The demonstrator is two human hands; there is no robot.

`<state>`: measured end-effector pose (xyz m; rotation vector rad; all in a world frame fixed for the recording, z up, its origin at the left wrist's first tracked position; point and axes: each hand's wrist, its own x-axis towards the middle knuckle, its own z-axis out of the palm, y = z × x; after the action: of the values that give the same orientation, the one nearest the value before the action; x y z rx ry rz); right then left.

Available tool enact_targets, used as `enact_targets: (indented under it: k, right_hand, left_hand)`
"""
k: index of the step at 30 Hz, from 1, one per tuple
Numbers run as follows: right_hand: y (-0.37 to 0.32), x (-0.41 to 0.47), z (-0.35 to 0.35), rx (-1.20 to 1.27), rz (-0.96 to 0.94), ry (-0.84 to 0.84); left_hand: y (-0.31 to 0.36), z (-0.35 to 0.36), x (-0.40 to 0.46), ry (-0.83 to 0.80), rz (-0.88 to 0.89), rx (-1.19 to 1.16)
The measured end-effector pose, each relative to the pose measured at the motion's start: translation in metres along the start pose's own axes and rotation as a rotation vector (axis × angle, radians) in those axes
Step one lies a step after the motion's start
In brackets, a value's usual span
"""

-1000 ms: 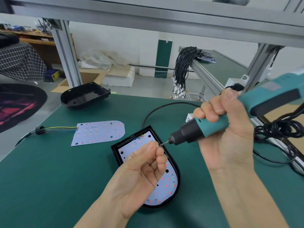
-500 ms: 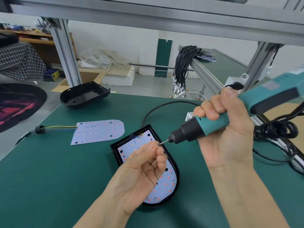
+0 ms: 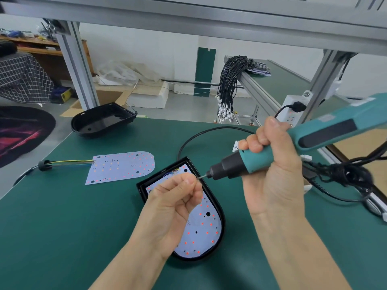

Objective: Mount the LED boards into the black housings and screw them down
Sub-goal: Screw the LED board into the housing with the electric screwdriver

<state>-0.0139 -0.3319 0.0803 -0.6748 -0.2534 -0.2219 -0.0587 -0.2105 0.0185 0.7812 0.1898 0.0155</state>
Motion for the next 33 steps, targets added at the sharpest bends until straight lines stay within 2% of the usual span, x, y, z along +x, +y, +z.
enact_targets:
  k: [9,18,22,30,33]
  right_hand:
    - [-0.003,0.005,-0.003,-0.02,-0.033,0.003]
    - [-0.004,0.005,-0.003,0.015,-0.034,-0.038]
    - [-0.004,0.004,-0.005,-0.012,-0.043,-0.054]
    - [0.001,-0.001,-0.004,-0.016,-0.062,-0.011]
    - [0.003,0.0,-0.006,0.008,-0.05,-0.002]
  left_hand:
    - [0.007,-0.003,0.0,-0.006,-0.069,-0.034]
    - [0.004,0.003,-0.003,-0.054,-0.146,-0.186]
    - [0.001,0.003,-0.002,-0.032,-0.061,-0.117]
    - [-0.004,0.003,-0.001,0.077,0.236,0.057]
    - [0.0,0.0,0.003,0.065,0.259,0.111]
